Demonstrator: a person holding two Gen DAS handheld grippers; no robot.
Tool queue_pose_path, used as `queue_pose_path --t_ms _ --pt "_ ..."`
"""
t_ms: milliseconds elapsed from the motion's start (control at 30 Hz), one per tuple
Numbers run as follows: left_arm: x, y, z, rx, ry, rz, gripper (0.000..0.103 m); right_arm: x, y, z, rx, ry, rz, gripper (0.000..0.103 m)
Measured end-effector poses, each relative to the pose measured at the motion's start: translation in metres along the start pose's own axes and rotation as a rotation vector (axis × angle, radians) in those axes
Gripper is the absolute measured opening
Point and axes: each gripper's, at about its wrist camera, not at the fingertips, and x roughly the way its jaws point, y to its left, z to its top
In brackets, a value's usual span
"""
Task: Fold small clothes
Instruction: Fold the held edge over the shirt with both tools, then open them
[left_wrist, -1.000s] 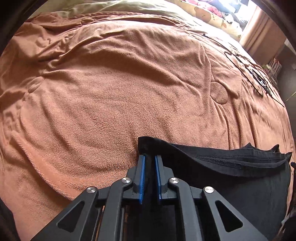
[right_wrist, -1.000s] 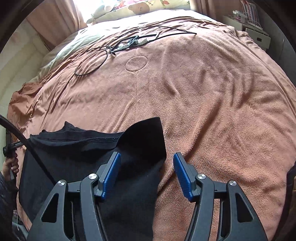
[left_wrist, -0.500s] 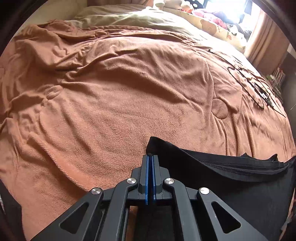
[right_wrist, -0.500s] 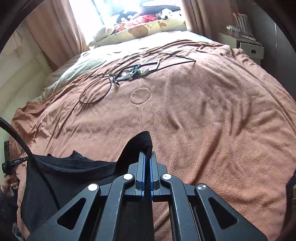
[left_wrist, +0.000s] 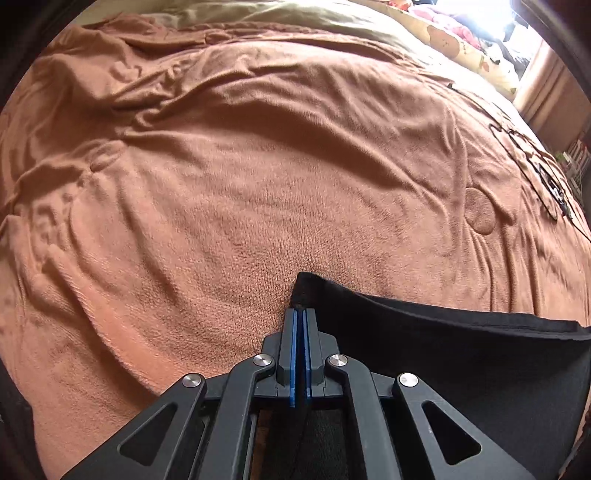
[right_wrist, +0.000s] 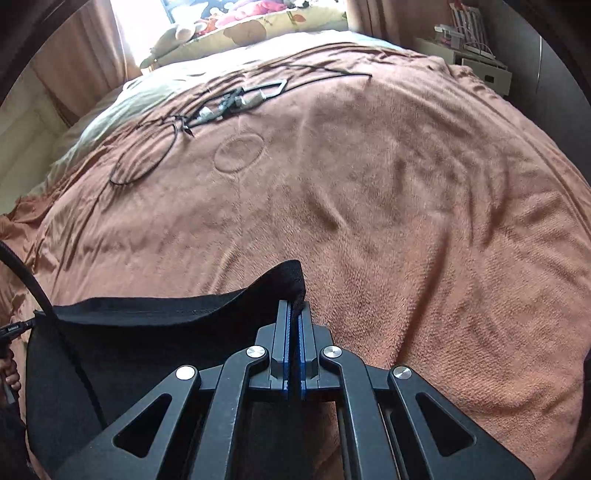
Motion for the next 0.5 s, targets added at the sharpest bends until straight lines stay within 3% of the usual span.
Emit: queue_pose_path --t_ms 233,367,433,500 --pt "-0.003 -0.007 0.003 0.045 0.017 0.047 0.004 -0.001 0.005 0.014 0.006 0.024 -0.021 0.000" --pt "-0.011 -0.008 0.000 0.045 0.013 0.036 0.004 -0.019 0.028 0.012 -0.091 0.007 -0.024 0.003" --pt "-0.013 -0.012 -0.002 0.068 0.024 0.042 0.006 -0.026 0.037 0.009 -0.128 0.011 -0.006 0.017" --pt "-0.016 -0.013 -0.005 0.082 0.029 0.037 0.011 -0.032 0.050 0.005 -0.184 0.010 -0.001 0.071"
